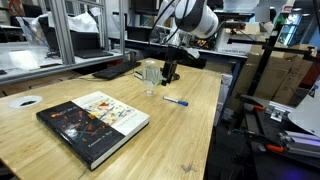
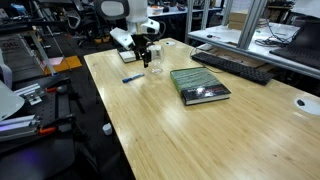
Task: Put the marker in the glass on the table
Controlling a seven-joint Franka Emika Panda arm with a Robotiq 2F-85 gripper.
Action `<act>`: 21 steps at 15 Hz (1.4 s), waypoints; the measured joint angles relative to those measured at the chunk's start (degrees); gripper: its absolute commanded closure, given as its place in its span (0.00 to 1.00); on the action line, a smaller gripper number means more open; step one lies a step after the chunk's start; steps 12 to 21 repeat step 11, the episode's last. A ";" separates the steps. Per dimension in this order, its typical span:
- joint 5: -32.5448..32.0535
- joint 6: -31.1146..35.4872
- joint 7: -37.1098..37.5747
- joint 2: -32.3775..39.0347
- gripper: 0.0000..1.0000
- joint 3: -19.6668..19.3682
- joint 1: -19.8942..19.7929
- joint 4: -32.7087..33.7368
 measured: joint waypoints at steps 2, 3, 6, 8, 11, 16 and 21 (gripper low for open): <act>-3.28 0.14 1.97 -2.91 0.00 -0.05 0.07 -0.38; -5.19 0.04 3.07 -5.02 0.00 -0.09 0.12 -0.77; -9.99 -1.70 5.52 -13.09 0.00 -0.69 0.50 -2.32; -12.14 -3.95 5.94 -18.94 0.00 -1.41 0.95 -3.12; -15.41 -7.39 6.47 -26.53 0.00 -3.01 2.46 -3.62; -15.41 -7.39 6.47 -26.53 0.00 -3.01 2.46 -3.62; -15.41 -7.39 6.47 -26.53 0.00 -3.01 2.46 -3.62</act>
